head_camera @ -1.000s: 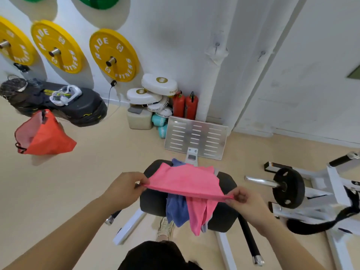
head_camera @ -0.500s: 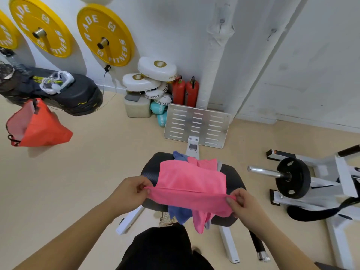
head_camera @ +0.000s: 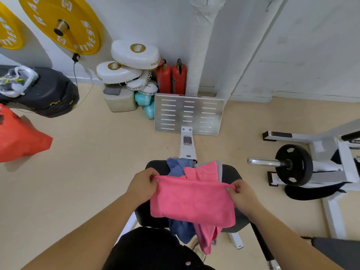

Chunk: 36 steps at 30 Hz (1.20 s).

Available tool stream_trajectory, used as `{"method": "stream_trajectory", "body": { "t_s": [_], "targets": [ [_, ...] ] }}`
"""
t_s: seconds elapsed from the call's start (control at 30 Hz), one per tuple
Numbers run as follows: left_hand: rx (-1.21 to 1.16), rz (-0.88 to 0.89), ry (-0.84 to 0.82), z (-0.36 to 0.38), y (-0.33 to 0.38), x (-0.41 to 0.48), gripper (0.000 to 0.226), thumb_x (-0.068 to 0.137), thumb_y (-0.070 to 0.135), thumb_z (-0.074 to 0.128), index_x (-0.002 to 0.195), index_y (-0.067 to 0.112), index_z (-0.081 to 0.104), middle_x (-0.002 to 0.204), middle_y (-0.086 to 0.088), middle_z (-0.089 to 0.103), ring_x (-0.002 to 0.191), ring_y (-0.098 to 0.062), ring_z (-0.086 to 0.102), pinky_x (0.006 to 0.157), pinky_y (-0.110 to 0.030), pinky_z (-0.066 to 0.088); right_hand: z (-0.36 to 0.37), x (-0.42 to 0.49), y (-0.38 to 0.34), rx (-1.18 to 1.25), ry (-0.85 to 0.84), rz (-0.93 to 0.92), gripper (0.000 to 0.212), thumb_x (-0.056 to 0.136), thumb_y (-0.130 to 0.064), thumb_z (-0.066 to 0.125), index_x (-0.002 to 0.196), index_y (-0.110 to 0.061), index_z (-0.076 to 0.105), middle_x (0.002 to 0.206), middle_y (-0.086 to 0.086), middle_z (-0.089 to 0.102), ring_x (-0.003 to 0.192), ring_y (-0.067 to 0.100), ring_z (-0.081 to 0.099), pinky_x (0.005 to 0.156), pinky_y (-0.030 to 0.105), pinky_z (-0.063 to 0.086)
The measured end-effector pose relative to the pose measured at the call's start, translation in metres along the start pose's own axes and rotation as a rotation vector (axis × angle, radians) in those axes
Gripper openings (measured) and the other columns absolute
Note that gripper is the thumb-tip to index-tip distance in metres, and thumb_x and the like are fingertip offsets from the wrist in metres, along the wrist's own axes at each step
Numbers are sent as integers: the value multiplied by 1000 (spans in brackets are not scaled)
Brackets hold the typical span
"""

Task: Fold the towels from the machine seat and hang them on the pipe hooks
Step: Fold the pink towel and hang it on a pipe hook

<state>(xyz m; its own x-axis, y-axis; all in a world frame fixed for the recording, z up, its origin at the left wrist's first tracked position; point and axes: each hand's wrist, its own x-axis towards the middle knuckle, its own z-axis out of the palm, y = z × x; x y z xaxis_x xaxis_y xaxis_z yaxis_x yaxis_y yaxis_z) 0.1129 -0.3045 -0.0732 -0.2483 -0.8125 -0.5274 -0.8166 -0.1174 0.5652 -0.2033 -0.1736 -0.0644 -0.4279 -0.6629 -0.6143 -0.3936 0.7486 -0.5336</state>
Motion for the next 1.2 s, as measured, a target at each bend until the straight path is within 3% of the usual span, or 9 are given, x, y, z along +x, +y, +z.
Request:
{"method": "stream_trajectory", "body": {
  "t_s": [0.2,0.37,0.47,0.57,0.73,0.83,0.97,1.07,1.2],
  "targets": [
    [81,-37,-146,6,-12,16,18,93,19,54,97,33,64,91,11,70,87,-14,65,81,-30,53,16,16,4,-58,-39,80,12,98,-23,59,94,-11,59,90,8,67,79,20,59,64,29,44],
    [121,-60,-255,6,-14,18,53,82,24,60,134,34,55,119,12,67,108,-16,64,95,-30,50,22,23,3,-94,-106,56,23,101,-18,56,120,-8,64,112,11,67,87,18,59,68,20,43],
    [141,-79,-257,5,-15,14,36,79,26,65,115,27,65,106,8,70,98,-19,65,89,-33,54,20,24,5,-87,-148,68,27,99,-17,57,121,-5,67,112,13,66,90,20,63,68,20,46],
    [95,-111,-195,5,-10,4,14,80,28,71,87,17,66,84,1,65,80,-21,60,69,-30,47,13,19,1,-34,-114,75,12,91,-13,64,98,-6,70,96,13,68,78,18,60,66,25,49],
    [-261,-213,-18,-2,5,-37,8,84,15,63,89,9,64,80,-4,60,73,-19,50,66,-32,40,0,-7,-5,125,22,-31,14,78,-1,67,86,3,57,73,5,54,70,20,48,65,34,41],
    [-390,-194,99,-8,15,-69,15,86,18,59,91,4,61,82,-7,59,73,-19,48,64,-33,37,-10,-27,-4,331,3,-50,19,82,-1,72,95,-3,58,84,4,64,80,21,60,75,40,51],
    [-441,-156,255,-8,24,-103,7,93,15,59,94,8,59,94,-17,65,76,-20,52,67,-33,41,-25,-59,5,507,-201,8,37,89,-10,77,120,-19,57,113,3,69,107,24,67,95,46,59],
    [-371,-79,359,-5,24,-114,12,96,20,59,93,9,57,92,-19,64,72,-20,51,65,-33,42,-28,-82,13,585,-240,-3,19,92,-8,73,110,-3,68,106,14,74,99,29,71,81,44,64],
    [-321,-30,367,-5,16,-119,9,98,23,60,97,14,57,89,-13,65,74,-24,57,65,-31,44,-17,-105,12,636,-121,13,26,92,-13,74,104,1,56,97,18,67,85,30,66,66,39,63]
  ]
}}
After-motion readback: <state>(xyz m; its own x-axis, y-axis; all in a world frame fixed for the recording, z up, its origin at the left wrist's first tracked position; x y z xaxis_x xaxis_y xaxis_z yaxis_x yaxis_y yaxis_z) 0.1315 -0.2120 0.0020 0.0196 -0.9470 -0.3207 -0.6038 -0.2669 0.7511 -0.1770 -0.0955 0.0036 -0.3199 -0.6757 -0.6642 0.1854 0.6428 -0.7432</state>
